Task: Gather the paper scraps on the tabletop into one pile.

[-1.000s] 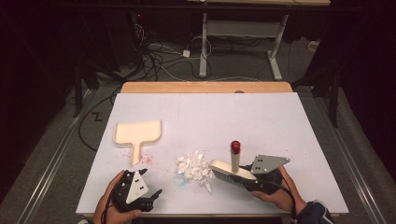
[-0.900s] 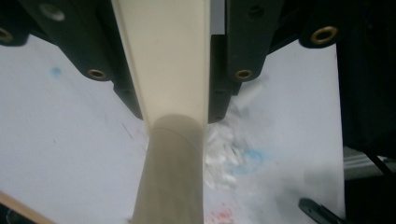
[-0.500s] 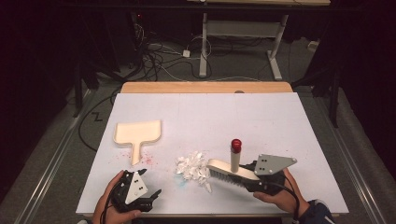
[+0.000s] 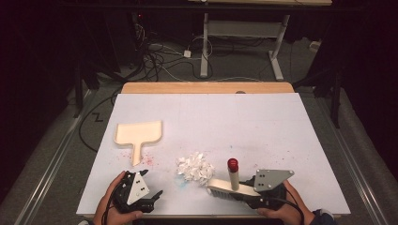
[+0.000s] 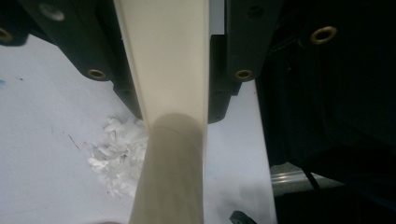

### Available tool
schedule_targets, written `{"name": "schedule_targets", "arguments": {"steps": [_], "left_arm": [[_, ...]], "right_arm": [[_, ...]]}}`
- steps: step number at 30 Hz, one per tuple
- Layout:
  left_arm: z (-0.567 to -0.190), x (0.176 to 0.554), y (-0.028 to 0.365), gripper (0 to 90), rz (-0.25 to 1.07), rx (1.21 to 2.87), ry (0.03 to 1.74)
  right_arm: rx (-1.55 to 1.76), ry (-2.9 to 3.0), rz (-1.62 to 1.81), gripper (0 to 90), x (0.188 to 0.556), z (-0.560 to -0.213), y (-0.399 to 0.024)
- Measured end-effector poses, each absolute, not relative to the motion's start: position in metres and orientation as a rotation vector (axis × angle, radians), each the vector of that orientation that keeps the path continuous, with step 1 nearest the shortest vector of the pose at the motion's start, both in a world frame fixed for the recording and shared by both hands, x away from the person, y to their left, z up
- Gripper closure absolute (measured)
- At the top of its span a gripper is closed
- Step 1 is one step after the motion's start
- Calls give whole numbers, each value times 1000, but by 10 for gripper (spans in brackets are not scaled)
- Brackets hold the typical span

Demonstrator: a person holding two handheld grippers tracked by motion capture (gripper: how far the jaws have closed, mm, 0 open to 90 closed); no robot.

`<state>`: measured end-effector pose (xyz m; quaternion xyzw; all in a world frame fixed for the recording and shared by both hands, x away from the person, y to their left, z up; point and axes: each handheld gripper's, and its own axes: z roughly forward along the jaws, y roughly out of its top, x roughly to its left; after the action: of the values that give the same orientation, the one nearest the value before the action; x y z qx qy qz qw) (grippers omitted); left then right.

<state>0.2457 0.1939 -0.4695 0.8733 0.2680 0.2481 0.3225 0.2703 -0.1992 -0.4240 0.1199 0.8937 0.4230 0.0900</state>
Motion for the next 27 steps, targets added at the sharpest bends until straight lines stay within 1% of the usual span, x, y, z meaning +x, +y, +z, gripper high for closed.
{"name": "schedule_targets", "arguments": {"steps": [5, 10, 18, 23, 27], "left_arm": [[-471, 247, 193, 181, 647, 2297, 703], [-471, 247, 193, 182, 646, 2294, 700], [-470, 246, 193, 181, 650, 2298, 699], [-471, 247, 192, 181, 646, 2300, 700], [-471, 249, 190, 182, 643, 2304, 695]], "right_arm": [[375, 2594, 1252, 687, 286, -426, -182], [395, 2576, 1298, 687, 298, -423, -177], [457, 2551, 1362, 684, 289, -404, -209], [478, 2536, 1312, 684, 282, -401, -229], [527, 2498, 1345, 684, 281, -399, -241]]}}
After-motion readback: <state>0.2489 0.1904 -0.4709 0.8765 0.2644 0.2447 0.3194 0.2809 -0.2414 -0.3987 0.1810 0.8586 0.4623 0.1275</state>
